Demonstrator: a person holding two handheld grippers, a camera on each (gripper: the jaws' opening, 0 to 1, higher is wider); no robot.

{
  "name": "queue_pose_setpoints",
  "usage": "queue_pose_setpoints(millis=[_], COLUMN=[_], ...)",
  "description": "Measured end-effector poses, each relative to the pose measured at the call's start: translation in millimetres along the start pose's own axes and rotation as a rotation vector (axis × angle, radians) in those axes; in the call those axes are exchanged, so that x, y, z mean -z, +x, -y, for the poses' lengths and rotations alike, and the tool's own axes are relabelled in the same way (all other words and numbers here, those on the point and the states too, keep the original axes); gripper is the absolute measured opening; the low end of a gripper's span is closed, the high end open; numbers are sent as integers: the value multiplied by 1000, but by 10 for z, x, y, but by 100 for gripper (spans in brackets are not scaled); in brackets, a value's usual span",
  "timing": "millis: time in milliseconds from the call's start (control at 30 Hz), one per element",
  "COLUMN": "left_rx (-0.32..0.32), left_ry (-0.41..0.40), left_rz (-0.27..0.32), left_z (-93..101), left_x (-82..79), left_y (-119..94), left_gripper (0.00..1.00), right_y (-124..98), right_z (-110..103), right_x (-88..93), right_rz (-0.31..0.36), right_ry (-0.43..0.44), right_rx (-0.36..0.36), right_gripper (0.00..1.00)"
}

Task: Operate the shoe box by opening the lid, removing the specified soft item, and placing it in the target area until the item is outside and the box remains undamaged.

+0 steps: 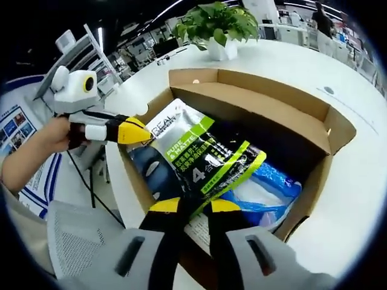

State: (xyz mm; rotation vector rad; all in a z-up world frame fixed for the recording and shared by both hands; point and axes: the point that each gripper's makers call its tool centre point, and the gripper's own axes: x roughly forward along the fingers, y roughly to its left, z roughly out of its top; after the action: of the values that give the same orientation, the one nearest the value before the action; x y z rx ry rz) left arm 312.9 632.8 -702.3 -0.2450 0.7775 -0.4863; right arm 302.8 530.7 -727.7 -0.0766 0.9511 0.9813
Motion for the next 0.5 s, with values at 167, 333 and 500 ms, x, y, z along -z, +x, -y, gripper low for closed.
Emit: queue_pose_setpoints(millis=[167, 333, 500], left_rx=[-2, -6, -5], left_ry=[1, 9, 30], left_rz=[7, 13, 16], left_z=[12, 55, 165], left_x=[-18, -63, -135], left_y=[-17, -26, -20], left_gripper=[0, 0, 0], right_y=[-40, -120, -249], right_z=[7, 42, 75], right_x=[-21, -90, -109], right_rz=[14, 45, 66], right_ry=[-5, 13, 26], right_rx=[9, 16, 30], right_gripper=[8, 6, 5])
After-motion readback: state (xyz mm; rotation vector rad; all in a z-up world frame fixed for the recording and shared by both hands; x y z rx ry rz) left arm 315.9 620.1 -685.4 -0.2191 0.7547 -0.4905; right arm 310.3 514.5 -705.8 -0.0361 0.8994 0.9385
